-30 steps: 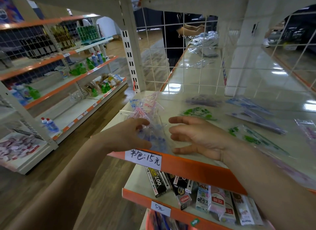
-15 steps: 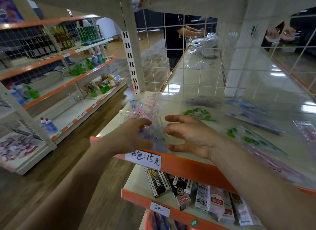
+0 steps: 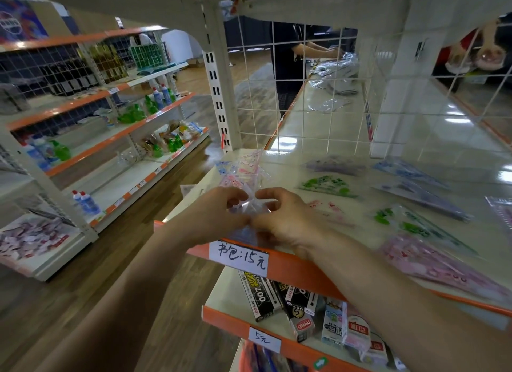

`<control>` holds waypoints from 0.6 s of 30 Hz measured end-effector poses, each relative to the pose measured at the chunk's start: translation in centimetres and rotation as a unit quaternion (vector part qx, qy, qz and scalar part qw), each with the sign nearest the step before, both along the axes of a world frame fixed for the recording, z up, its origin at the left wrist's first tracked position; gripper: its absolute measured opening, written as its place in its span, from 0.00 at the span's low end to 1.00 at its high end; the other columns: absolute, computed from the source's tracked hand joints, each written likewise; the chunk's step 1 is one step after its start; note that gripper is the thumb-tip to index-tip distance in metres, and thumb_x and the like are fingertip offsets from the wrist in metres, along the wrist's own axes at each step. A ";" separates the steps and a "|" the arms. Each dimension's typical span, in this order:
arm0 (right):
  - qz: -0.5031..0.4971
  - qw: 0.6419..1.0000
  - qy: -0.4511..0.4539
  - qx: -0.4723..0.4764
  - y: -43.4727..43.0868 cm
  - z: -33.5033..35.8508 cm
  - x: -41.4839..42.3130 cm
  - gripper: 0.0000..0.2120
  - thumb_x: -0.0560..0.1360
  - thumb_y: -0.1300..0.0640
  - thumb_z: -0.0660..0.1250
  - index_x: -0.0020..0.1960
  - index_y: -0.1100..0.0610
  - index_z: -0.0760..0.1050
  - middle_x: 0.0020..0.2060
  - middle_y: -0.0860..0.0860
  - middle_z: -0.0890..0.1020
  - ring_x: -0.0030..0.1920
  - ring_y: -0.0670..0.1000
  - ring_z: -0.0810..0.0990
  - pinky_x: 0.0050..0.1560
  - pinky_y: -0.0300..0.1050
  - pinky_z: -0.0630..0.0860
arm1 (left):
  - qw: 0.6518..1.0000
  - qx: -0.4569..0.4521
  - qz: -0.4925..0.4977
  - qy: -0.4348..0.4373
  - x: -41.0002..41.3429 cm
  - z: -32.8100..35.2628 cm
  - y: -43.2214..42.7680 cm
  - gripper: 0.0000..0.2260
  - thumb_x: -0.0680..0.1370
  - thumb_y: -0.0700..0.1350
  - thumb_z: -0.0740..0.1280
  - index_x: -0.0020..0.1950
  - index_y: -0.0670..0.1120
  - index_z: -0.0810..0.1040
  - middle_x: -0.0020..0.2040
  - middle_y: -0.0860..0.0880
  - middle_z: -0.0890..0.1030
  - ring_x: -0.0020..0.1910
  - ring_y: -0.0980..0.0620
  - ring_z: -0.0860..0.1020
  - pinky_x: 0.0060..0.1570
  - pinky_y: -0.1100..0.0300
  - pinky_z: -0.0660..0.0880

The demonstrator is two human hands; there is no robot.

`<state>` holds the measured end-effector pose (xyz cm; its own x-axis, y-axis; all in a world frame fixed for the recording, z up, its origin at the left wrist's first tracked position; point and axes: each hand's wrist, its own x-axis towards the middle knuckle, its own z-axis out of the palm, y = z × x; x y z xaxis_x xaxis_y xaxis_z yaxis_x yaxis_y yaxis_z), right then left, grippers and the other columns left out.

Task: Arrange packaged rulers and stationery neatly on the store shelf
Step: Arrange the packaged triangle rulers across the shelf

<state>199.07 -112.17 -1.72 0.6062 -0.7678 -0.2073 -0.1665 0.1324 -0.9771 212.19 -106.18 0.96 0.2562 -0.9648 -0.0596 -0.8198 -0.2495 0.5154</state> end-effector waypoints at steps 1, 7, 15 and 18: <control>0.002 1.000 0.013 -0.026 0.1 0.0 0.3 0.24 0.70 0.69 0.69 0.62 0.53 0.71 0.54 0.55 0.77 0.38 0.50 0.79 0.29 0.38 0.75 | 1.000 -0.006 0.003 0.011 0.1 0.1 0.0 0.18 0.78 0.45 0.65 0.68 0.47 0.72 0.63 0.49 0.76 0.59 0.54 0.74 0.55 0.64 0.68; 0.019 0.997 0.061 -0.053 -0.4 0.2 0.7 0.15 0.71 0.70 0.66 0.55 0.57 0.77 0.47 0.54 0.80 0.38 0.50 0.79 0.37 0.42 0.78 | 0.993 -0.028 0.034 0.105 1.5 0.0 0.3 0.14 0.80 0.39 0.61 0.63 0.48 0.77 0.61 0.50 0.79 0.59 0.54 0.75 0.59 0.61 0.71; 0.011 0.998 0.066 -0.012 -1.8 1.2 -2.4 0.04 0.75 0.62 0.67 0.48 0.55 0.78 0.38 0.54 0.82 0.30 0.49 0.80 0.33 0.42 0.77 | 0.998 0.040 0.007 0.052 3.3 0.3 2.1 0.20 0.75 0.56 0.67 0.67 0.60 0.70 0.63 0.58 0.72 0.58 0.58 0.73 0.60 0.59 0.67; 0.021 0.998 0.056 0.004 -1.4 1.2 -2.2 0.05 0.76 0.63 0.66 0.51 0.58 0.77 0.42 0.57 0.82 0.37 0.51 0.82 0.36 0.43 0.80 | 0.993 0.109 -0.021 0.049 2.8 0.3 2.4 0.27 0.71 0.59 0.71 0.68 0.62 0.67 0.60 0.60 0.72 0.55 0.58 0.75 0.59 0.58 0.72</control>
<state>196.83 -113.59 -0.56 0.6102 -0.7405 -0.2814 -0.2803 0.1305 -0.9510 214.98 -103.77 1.27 0.1990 -0.9357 -0.2913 -0.7803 -0.3311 0.5306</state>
